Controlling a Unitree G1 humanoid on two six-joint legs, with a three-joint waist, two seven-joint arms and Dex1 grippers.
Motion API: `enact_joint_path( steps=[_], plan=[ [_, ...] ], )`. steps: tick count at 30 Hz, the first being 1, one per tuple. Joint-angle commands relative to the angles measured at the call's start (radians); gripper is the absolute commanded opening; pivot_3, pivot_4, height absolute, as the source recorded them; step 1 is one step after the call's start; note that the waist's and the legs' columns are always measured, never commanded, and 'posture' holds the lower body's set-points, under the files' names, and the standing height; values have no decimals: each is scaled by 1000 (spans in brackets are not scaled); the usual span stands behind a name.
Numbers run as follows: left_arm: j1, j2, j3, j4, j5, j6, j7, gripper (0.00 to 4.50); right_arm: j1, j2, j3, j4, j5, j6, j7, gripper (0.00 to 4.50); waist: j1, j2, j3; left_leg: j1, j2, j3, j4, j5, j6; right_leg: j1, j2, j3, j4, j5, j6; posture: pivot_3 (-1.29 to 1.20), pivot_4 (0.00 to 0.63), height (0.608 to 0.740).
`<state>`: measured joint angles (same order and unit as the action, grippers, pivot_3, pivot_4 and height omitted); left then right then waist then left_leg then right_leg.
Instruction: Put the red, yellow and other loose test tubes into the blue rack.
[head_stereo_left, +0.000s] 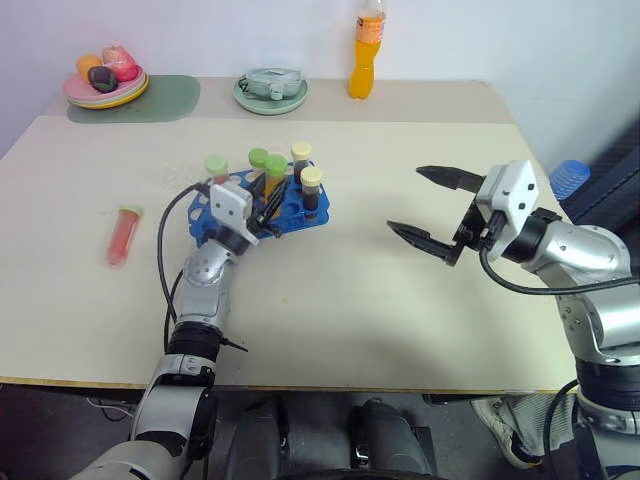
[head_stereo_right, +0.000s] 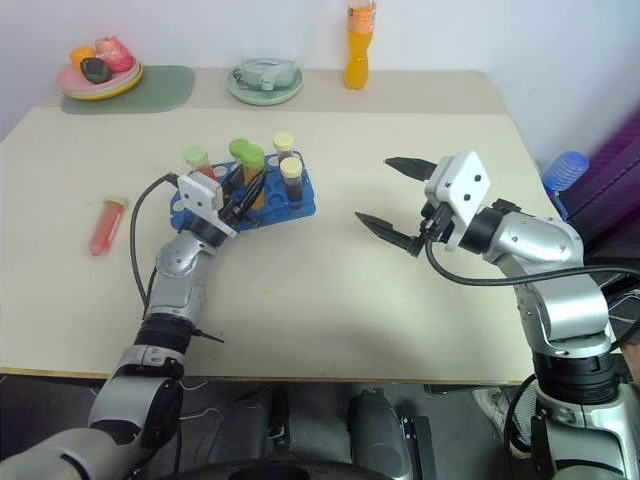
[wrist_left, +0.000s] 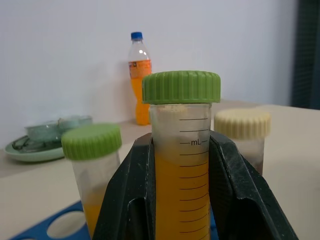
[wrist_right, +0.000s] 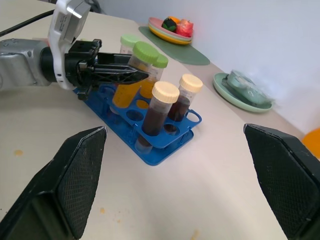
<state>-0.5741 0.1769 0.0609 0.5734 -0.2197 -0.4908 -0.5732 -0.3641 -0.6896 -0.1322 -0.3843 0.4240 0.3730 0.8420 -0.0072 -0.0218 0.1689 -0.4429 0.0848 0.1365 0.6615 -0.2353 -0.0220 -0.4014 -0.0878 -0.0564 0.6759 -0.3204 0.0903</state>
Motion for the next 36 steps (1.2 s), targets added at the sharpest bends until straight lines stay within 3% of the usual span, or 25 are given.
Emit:
enact_joint_path(
  steps=[1, 7, 11, 14, 15, 28, 36],
  plan=[
    [-2, -17, -10, 20, -13, -30, -47, 772, -6, -25, -40, -46, 28, 11, -8, 4500, 1, 0, 0, 0, 0, 0, 0, 0, 0, 0, 0, 0, -1, 0, 0, 0, 150, 740],
    [3, -24, 8, 43, -78, -57, -136, 772, 4, -32, -47, -51, 37, 14, -13, 4500, 2, 0, 0, 0, 0, -1, 0, -1, 1, 3, 0, -1, -3, 0, 0, 0, 150, 740],
    [10, -22, 18, 27, -69, -50, -110, 2606, 14, -29, -48, -48, 39, 3, -12, 4500, 3, 0, 0, 0, 0, -1, 0, -1, 1, 4, 0, -2, -4, 0, 0, 0, 150, 740],
    [21, -12, 14, -2, -16, -55, -47, 4273, 17, -26, -48, -44, 42, -4, -9, 4500, -1, 0, 0, 0, 0, -2, 0, -1, 1, 4, 0, -2, -4, 0, 0, 0, 150, 740],
    [27, -10, 15, -21, -20, -50, -47, 4452, 18, -25, -47, -42, 43, -7, -8, 4500, -2, 0, 0, 1, 0, -2, 0, -1, 1, 4, 0, -2, -4, 0, 0, 0, 150, 740],
    [165, 85, 44, -382, -39, 120, 32, 4452, 5, -12, -36, -2, 95, -9, 32, 4500, -4, 0, 0, 1, 1, -3, 0, -1, 1, 4, 0, -2, -3, 0, 0, 0, 150, 740],
    [256, 233, 229, -556, -211, 353, 68, 4452, -17, 8, -28, 15, 198, 48, 66, 4500, -5, 0, 0, 1, 1, -3, 0, -1, 1, 4, 0, -2, -3, 0, 0, 0, 150, 740]
  ],
)
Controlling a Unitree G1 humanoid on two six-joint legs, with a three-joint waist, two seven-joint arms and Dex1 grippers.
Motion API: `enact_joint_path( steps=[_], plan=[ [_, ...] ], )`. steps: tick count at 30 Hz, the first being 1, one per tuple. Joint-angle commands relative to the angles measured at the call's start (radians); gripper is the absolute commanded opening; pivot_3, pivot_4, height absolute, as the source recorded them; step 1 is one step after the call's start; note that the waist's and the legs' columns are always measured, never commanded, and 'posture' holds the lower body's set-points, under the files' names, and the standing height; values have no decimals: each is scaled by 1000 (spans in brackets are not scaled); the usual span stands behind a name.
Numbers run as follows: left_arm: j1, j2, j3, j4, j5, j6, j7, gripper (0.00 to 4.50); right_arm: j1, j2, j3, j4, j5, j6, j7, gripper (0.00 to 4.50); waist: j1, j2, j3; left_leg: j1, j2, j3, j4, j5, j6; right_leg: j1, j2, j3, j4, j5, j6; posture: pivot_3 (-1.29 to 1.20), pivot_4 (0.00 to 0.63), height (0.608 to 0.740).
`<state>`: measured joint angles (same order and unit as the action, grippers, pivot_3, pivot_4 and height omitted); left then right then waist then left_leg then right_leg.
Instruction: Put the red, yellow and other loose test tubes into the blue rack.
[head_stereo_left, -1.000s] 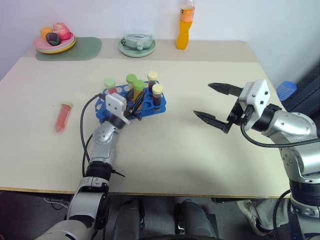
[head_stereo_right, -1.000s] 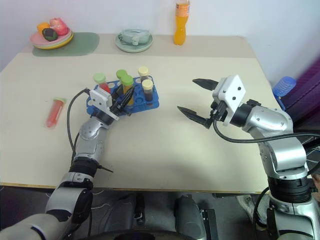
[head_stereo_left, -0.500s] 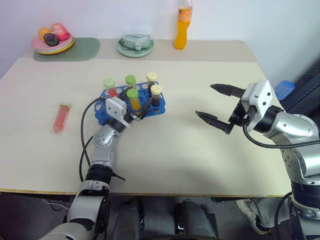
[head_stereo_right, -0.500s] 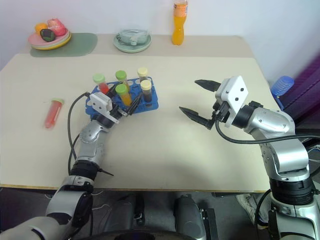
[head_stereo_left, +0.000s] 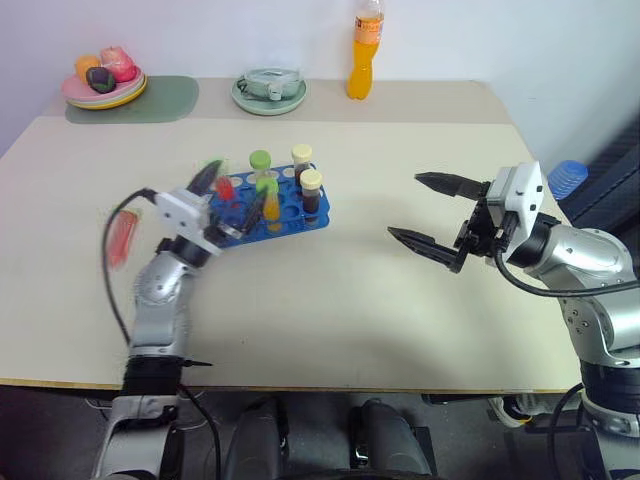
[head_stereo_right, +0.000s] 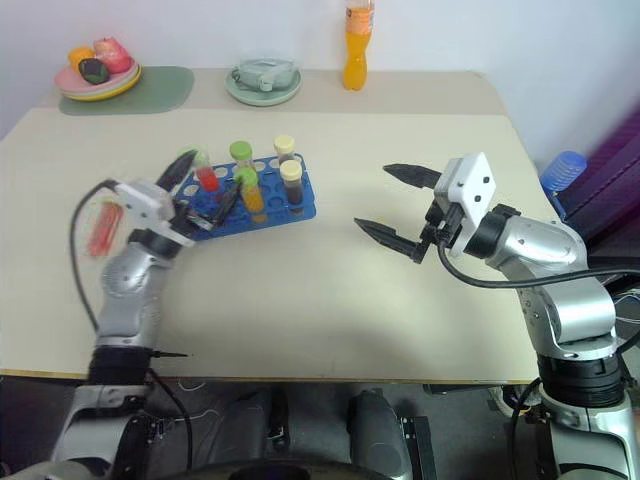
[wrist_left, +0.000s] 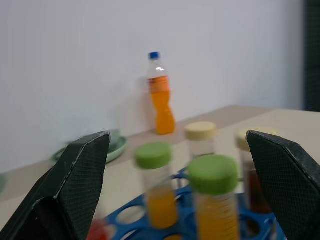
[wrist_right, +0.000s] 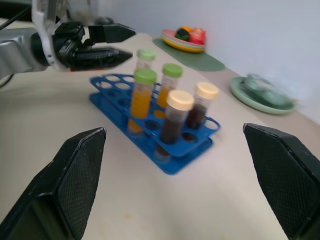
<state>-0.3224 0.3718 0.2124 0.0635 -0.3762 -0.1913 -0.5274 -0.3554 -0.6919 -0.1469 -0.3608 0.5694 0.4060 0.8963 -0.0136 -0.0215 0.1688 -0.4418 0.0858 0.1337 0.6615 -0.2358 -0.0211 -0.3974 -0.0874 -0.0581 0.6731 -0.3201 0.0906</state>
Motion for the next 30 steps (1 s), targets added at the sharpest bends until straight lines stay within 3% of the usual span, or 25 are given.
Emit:
enact_joint_path(
  steps=[1, 6, 11, 19, 26, 30],
  plan=[
    [7, 59, 105, -40, -56, 80, 43, 4452, -31, 19, -9, -6, 68, 24, 14, 4500, 2, 0, 0, 0, 0, 0, 0, 0, 0, 0, 0, 0, 0, 0, 0, 0, 150, 740],
    [19, 129, 195, -38, -78, 201, 108, 4452, -49, 69, 2, 19, 153, 83, 27, 4500, 2, 0, 0, 0, 0, 0, 0, 0, 0, 0, 0, 0, 0, 0, 0, 0, 150, 740],
    [70, 164, 238, -79, -51, 226, 135, 4452, -25, 80, 13, 91, 115, 37, 75, 4500, 2, 0, 0, 0, 0, 0, 0, 0, 0, 0, 0, 0, 0, 0, 0, 0, 150, 740],
    [152, 264, 319, -144, -105, 448, 169, 4452, 30, 59, 1, 119, 76, -28, 134, 4500, -1, 0, 0, 0, 0, 0, 0, 0, 0, 0, 0, 0, 0, 0, 0, 0, 150, 740],
    [74, 345, 360, -98, -148, 904, 363, 4452, -8, 66, 49, 37, 64, -42, 153, 4500, 1, 0, 0, 0, 0, 0, 0, 0, 0, 0, 0, 0, 0, 0, 0, 0, 150, 740],
    [-78, 337, 401, -65, -178, 1222, 514, 4452, -40, 77, 78, 7, 71, -26, 147, 4500, 2, -1, 0, 0, 0, 0, 0, 0, 0, 0, 0, 0, 1, 0, 0, 0, 150, 740]
  ],
)
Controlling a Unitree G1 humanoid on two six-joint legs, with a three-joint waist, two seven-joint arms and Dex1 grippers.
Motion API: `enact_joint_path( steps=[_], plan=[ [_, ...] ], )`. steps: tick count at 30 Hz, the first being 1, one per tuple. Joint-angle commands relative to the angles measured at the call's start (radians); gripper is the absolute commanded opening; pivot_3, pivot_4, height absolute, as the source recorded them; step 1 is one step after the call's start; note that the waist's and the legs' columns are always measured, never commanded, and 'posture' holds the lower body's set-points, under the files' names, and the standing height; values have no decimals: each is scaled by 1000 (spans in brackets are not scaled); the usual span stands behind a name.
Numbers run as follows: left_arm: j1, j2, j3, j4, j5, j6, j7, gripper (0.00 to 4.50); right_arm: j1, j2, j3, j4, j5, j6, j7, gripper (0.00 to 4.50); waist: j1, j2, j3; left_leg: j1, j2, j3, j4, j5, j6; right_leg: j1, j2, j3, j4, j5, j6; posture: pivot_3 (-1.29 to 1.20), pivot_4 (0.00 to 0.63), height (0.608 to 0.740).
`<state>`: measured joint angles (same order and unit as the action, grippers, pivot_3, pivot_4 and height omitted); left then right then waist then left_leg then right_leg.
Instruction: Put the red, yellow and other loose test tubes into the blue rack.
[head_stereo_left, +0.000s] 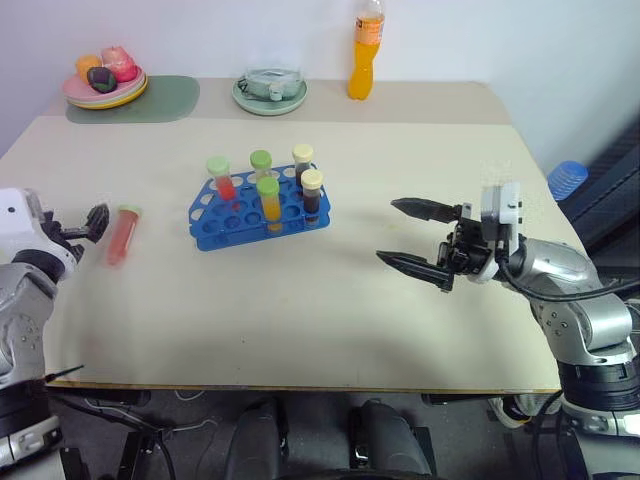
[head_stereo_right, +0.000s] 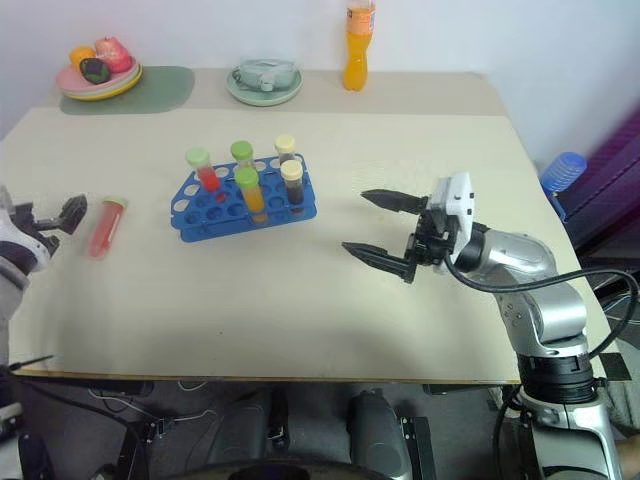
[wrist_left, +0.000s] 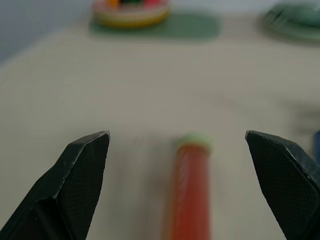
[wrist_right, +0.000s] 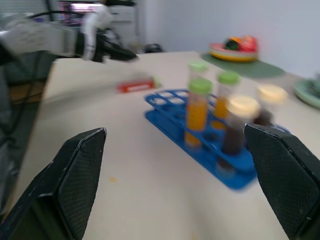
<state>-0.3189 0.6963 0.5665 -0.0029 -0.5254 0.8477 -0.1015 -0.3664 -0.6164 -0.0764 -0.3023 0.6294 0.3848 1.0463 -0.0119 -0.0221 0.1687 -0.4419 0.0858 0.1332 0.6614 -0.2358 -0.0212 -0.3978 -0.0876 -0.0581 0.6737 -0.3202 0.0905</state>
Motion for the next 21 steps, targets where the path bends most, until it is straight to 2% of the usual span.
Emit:
enact_joint_path(
  steps=[1, 5, 11, 15, 18, 21],
  plan=[
    [-137, 23, 29, 31, -20, 280, 114, 4452, -34, -2, 18, -54, 5, -7, 2, 4500, 2, -1, 0, 0, 0, 0, 0, 0, 0, 0, 0, 0, 0, 0, 0, 0, 150, 740],
    [-289, 42, -17, 115, 27, 492, 160, 4452, -37, -8, 30, -46, -14, -24, 5, 4500, 2, -2, 0, 0, -1, 0, 0, 0, 0, 0, 0, 0, 0, 0, 0, 0, 150, 740],
    [-496, 88, -136, 372, 111, 564, 117, 4452, -36, 3, 30, -45, -29, -35, -11, 4500, -2, -2, 0, 0, -1, 1, 0, 1, -1, -2, 0, 0, 3, 0, 0, 0, 150, 740],
    [-633, 134, -263, 587, 169, 512, 19, 4452, -33, 6, 32, -49, -39, -41, -21, 4500, 0, -2, 0, -1, -1, 1, 1, 1, -1, -3, 0, 1, 3, 0, 0, 0, 150, 740],
    [-725, 170, -434, 762, 263, 378, -122, 4452, -21, 9, 27, -65, -37, -37, -39, 4500, 1, -2, 0, -1, -1, 2, 1, 1, -1, -3, 0, 1, 3, 0, 0, 0, 150, 740],
    [-795, 173, -552, 928, 349, 256, -248, 4452, -5, 10, 24, -84, -35, -34, -56, 4500, 1, -2, 0, -1, -1, 3, 1, 1, -1, -4, 0, 1, 4, 0, 0, 0, 150, 740]
  ],
)
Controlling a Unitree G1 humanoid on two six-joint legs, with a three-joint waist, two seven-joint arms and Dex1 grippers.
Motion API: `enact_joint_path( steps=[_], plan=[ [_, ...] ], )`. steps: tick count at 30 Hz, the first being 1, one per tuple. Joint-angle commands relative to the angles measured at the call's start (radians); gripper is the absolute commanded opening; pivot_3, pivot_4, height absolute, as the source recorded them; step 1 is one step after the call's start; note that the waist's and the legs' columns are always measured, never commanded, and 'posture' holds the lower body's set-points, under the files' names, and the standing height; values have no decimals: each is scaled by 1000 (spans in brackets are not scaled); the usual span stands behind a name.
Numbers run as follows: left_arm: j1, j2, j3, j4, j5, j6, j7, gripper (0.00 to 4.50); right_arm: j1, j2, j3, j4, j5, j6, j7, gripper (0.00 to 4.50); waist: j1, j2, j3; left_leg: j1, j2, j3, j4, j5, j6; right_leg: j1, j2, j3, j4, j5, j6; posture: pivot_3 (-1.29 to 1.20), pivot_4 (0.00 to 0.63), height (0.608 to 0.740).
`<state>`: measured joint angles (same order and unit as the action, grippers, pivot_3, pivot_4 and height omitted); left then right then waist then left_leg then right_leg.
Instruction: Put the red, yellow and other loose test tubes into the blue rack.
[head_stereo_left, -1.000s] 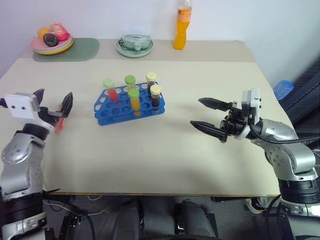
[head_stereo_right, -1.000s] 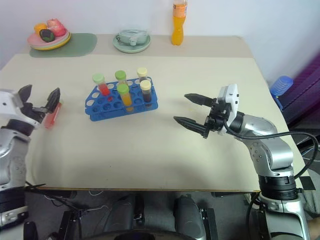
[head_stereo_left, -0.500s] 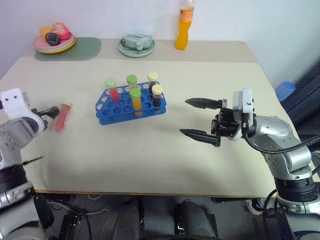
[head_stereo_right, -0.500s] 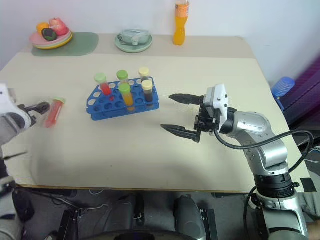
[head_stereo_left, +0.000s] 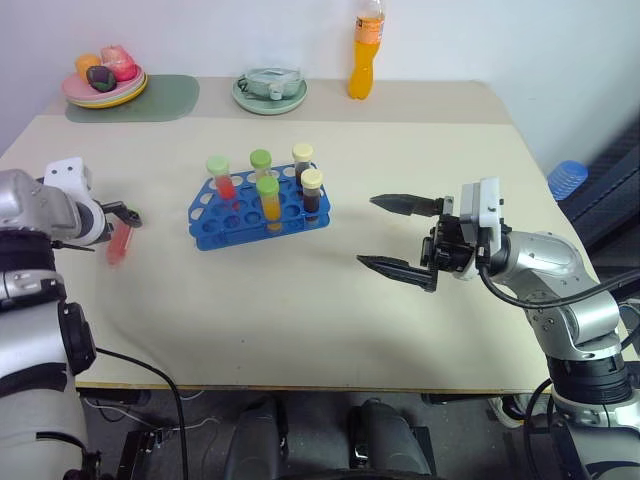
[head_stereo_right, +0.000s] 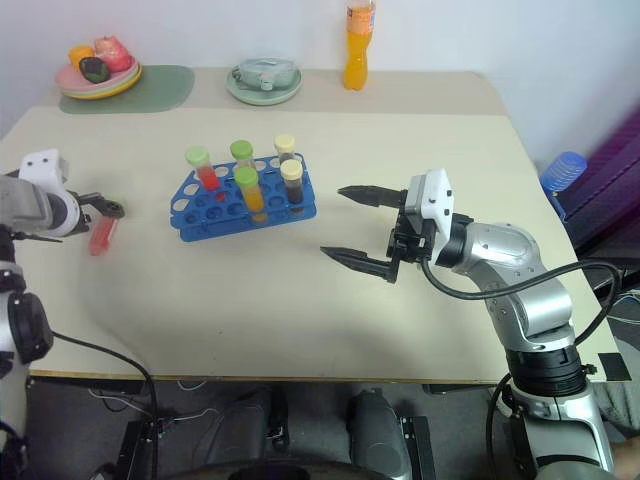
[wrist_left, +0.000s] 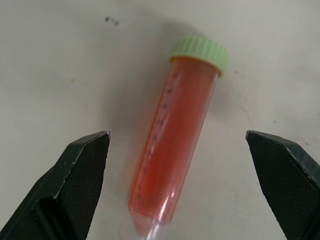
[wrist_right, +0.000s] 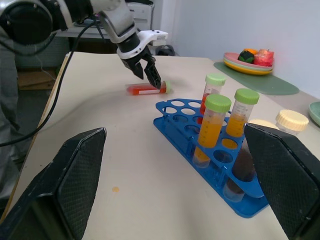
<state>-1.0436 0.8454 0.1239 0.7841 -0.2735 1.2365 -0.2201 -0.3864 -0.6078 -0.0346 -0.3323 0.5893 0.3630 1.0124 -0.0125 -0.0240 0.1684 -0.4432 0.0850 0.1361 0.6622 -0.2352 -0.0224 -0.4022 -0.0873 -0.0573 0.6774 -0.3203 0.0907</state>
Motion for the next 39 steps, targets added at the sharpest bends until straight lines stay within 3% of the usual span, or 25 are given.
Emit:
enact_joint_path(
  steps=[1, 4, 8, 11, 15, 17, 24, 25, 28, 30, 34, 39],
  plan=[
    [-93, 19, -139, 193, 124, -174, -166, 4452, 21, 1, -19, -60, 6, -10, -29, 4500, 2, 0, 0, 0, 0, 1, 0, 0, 0, -1, 0, 0, 0, 0, 0, 0, 150, 740],
    [-140, -2, -206, 312, 195, -273, -254, 4452, 41, -2, -22, -87, 11, -2, -49, 4500, 0, 0, 0, -1, 0, 1, 0, 0, 0, -1, 0, 1, 1, 0, 0, 0, 150, 740],
    [-158, -35, -208, 425, 241, -356, -270, 4452, 68, -7, -32, -120, 20, 10, -77, 4500, 1, -1, 1, -1, 0, 1, 0, 0, 0, -2, 0, 1, 1, 0, 0, 0, 150, 740],
    [-150, -59, -198, 463, 258, -391, -269, 3608, 87, -14, -41, -141, 25, 17, -90, 4500, 2, 0, 0, -1, 0, 1, 1, 0, 0, -1, 0, 1, 2, 0, 0, 0, 150, 740],
    [-144, -62, -180, 479, 263, -388, -276, 1591, 96, -22, -53, -153, 29, 28, -99, 4500, -2, 0, 0, 1, 0, 1, 2, 0, 0, -1, 0, 1, 5, 0, 0, 0, 150, 740],
    [-138, -52, -171, 479, 263, -377, -278, 810, 96, -26, -55, -152, 30, 28, -98, 4500, -5, 0, 0, 1, 0, 1, 2, 1, -1, -1, 0, 1, 5, 0, 0, 0, 150, 740],
    [-70, 26, -103, 365, 209, -271, -400, 786, 75, -25, -44, -122, 23, 20, -87, 4500, -11, 0, 0, 1, 0, 1, 1, 0, -1, -2, 0, 2, 5, 0, 0, 0, 150, 740],
    [-13, 42, -70, 281, 170, -284, -456, 786, 75, -24, -43, -118, 22, 19, -86, 4500, -12, 0, 0, 1, 0, 1, 1, 0, -1, -3, 0, 2, 5, 0, 0, 0, 150, 740],
    [285, 36, 193, -143, -48, -423, -605, 786, 86, -18, -42, -114, 21, 17, -87, 4500, -22, 1, 0, 1, 1, 0, 0, 1, -1, -3, -1, 3, 6, -1, 0, 0, 150, 740],
    [437, 19, 324, -386, -143, -388, -624, 786, 102, -14, -41, -114, 17, 16, -92, 4500, -17, 0, 0, 0, 1, -1, 0, 1, -1, -3, -2, 3, 6, -1, 0, 0, 150, 740],
    [499, -64, 536, -648, -328, -371, -563, 786, 137, 0, -39, -119, 9, 6, -111, 4500, 8, -4, 0, -1, 1, -2, 4, 0, 0, -1, -1, 1, 6, -1, 0, 0, 150, 740],
    [494, -172, 466, -798, -409, -466, -595, 786, 156, 23, -37, -123, -3, -9, -141, 4500, 6, -3, -1, 2, 0, -2, 4, 0, 1, 3, -2, 1, 4, -1, 0, 0, 150, 740]
  ],
)
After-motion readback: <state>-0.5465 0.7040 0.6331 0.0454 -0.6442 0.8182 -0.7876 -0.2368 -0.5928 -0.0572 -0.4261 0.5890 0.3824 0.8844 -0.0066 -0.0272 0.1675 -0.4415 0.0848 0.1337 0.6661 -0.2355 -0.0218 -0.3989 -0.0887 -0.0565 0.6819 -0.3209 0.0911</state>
